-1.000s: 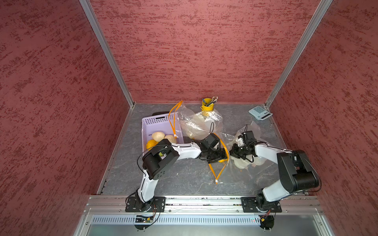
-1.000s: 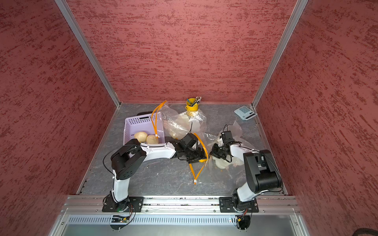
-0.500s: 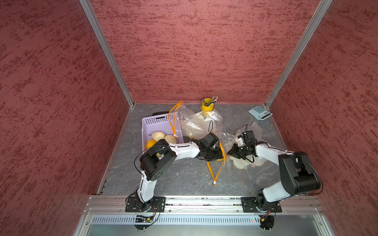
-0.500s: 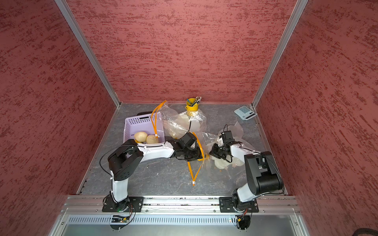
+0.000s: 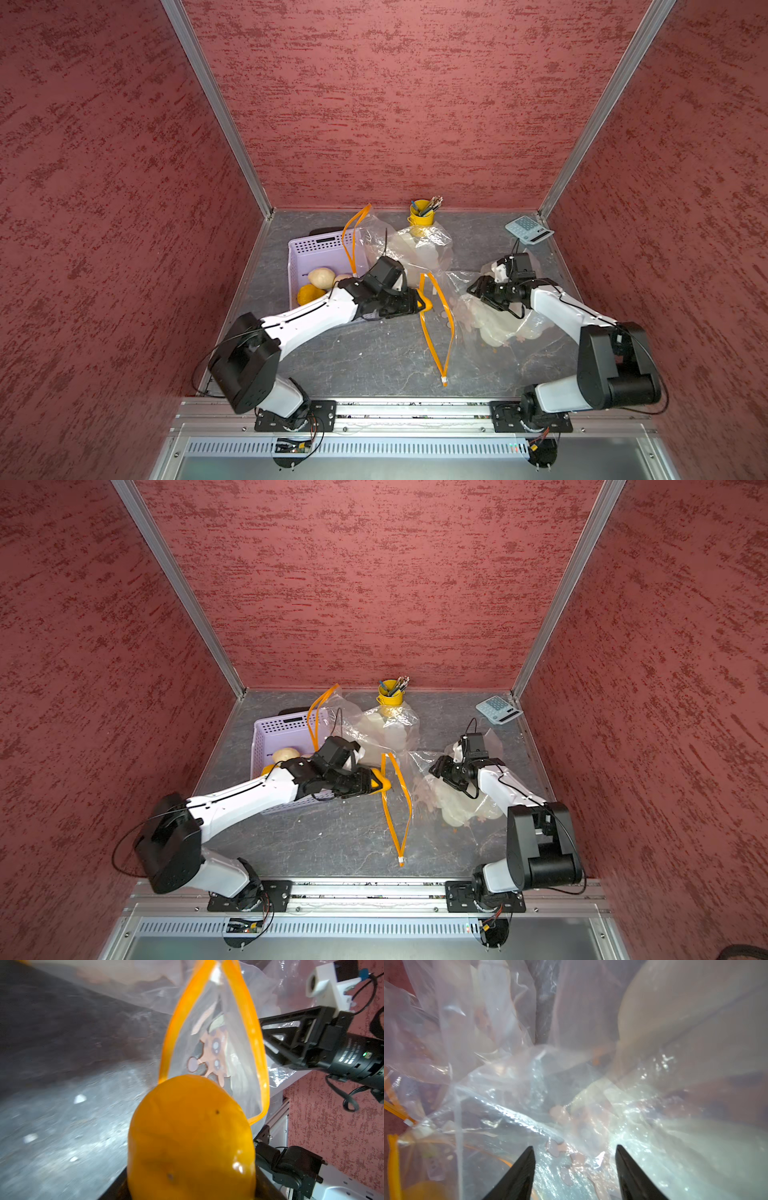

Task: Open the zip-top bag and take out the pear
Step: Place the pear in the basket.

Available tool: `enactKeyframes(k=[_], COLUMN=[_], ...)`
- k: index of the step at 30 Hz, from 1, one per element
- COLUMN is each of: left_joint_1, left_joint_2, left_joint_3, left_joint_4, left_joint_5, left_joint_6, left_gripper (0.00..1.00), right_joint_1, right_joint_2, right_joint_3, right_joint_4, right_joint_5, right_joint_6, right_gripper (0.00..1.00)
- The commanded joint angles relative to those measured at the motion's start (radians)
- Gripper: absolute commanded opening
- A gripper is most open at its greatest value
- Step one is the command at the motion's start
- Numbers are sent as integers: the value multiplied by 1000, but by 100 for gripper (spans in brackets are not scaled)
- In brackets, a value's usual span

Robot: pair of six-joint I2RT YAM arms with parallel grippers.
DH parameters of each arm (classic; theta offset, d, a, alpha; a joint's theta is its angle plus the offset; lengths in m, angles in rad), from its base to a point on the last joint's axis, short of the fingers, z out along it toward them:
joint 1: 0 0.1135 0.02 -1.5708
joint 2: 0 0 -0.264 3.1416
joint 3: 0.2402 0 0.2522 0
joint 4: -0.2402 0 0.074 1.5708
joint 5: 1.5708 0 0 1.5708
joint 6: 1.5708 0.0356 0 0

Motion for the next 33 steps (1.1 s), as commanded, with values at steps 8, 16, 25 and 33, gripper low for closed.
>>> enactKeyframes(k=[8,16,25,33], left_joint_1=[439,659,719,712], left_joint_2=[-368,-166,145,-361], left_joint_3=[-44,-13,223,105], left_joint_4=[-268,-56,-21,-32], left_joint_5=[13,-22,-8,-113], left_joint_6=[151,175,179,243], left_gripper=[58,61,100,100], right_joint_1=[-2,34,85,99], right_joint_2=[-144,-337,-468,-602], right_joint_3=[117,110,47,9], right_joint_4=[57,-20,-41,29], right_joint_5=[-47,-110,-87,43], right_joint_6=[-46,-104,-125,-223], right_gripper=[86,93,96,99])
